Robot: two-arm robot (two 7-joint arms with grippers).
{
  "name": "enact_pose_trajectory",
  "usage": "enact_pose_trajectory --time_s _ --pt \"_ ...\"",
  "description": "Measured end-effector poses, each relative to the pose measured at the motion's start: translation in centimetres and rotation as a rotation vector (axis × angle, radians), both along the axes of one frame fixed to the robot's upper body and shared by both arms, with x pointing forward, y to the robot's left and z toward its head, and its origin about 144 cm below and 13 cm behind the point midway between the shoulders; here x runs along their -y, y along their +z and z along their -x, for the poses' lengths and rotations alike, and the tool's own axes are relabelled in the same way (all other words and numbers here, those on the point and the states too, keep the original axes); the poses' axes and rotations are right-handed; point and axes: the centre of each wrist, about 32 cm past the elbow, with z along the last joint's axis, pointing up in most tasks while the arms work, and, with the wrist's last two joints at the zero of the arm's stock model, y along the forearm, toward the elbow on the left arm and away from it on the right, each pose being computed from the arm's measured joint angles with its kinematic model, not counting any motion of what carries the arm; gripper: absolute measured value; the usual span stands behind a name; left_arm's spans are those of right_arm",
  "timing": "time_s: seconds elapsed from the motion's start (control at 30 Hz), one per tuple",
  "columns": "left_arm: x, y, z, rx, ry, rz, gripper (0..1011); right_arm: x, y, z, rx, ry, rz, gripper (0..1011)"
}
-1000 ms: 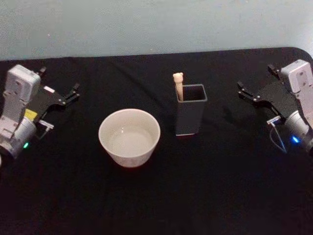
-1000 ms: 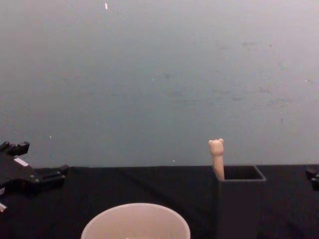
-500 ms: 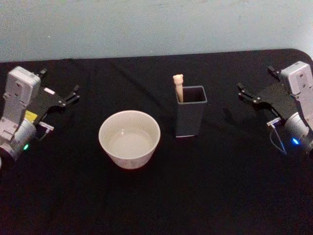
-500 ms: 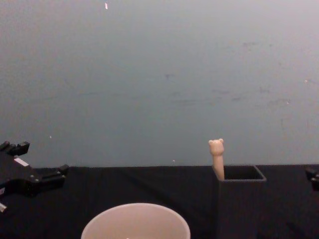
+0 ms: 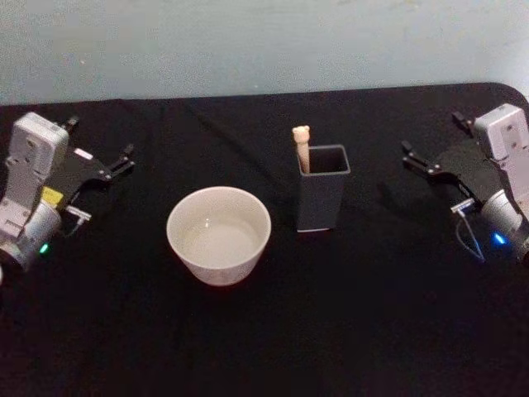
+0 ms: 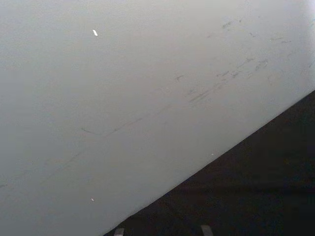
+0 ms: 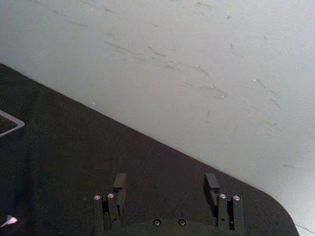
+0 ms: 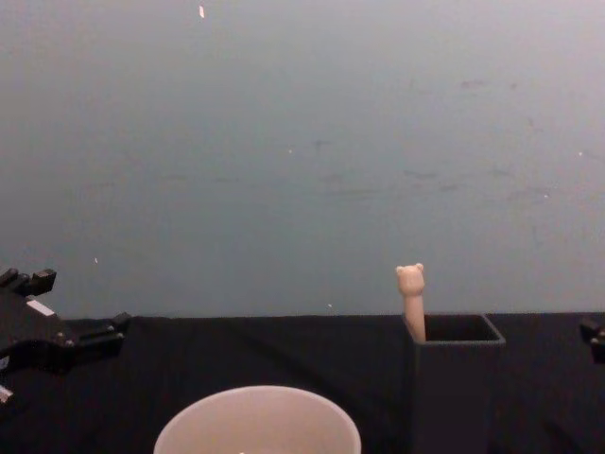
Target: Pick up the stirring spoon with one hand, stir inside the cup, then place it back in its original position.
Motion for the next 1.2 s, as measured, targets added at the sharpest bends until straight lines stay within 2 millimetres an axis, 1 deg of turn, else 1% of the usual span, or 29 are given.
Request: enact_pose_trajectory --time_s 0.23,0.4,0.57,0.9,1.2 --pt "0.0 0.0 0.0 0.000 0.000 0.000 1001 0.0 0.1 0.1 -0.003 0.007 -0.002 1002" --pt "0.0 0.0 0.0 0.000 0.000 0.000 1001 -0.3 0.6 0.2 -0.009 0.038 -0.020 1002" --pt "0.0 0.0 0.0 0.000 0.000 0.000 1001 -1.0 1.7 0.5 -0.013 0.092 -0.074 1000" --pt "0.0 0.0 0.0 0.000 0.000 0.000 1001 -2.8 4.7 1.2 -0.040 0.227 -0.222 1002" --pt "0.0 0.0 0.0 0.000 0.000 0.000 1001 -3.9 5.9 1.8 -0.133 0.335 -0.265 1002"
